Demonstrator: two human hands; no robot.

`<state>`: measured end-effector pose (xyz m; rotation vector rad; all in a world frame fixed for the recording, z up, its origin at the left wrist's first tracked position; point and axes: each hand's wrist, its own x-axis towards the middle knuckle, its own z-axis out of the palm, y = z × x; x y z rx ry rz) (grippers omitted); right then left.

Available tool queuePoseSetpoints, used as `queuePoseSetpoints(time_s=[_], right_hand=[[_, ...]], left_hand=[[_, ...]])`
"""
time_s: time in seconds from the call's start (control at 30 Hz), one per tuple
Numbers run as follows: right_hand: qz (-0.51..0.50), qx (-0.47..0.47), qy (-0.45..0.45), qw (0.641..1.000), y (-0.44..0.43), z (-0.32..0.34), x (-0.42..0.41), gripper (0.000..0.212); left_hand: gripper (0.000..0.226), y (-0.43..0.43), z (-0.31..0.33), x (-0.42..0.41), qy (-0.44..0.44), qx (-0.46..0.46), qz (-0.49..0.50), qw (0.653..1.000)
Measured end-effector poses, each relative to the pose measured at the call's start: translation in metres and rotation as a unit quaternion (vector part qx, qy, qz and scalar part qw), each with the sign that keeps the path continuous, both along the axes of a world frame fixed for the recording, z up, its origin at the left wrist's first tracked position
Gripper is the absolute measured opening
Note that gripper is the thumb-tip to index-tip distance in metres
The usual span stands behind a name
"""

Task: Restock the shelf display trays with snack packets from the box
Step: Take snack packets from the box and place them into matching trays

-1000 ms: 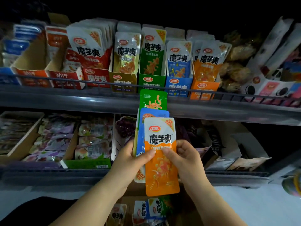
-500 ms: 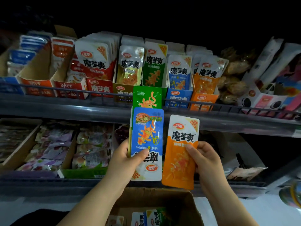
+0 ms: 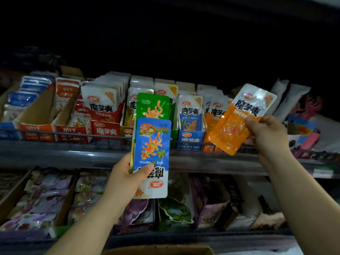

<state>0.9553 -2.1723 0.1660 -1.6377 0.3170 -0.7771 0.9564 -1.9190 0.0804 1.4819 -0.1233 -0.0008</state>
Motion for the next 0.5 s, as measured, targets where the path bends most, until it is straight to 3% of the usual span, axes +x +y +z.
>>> queuePoseSetpoints(time_s=[0.33, 0.5], right_hand=[[-0.043, -0.086, -0.039, 0.995, -0.016, 0.016, 0.055, 0.023], [-0.043, -0.116, 0.036, 0.992, -0.021, 0.003, 0.073, 0.007]], left_hand=[[0.019, -0.008, -0.014, 0.010, 0.045, 0.006, 0.019, 0.999], [0.016, -0.009, -0.019, 0.021, 0.041, 0.012, 0.030, 0.999]])
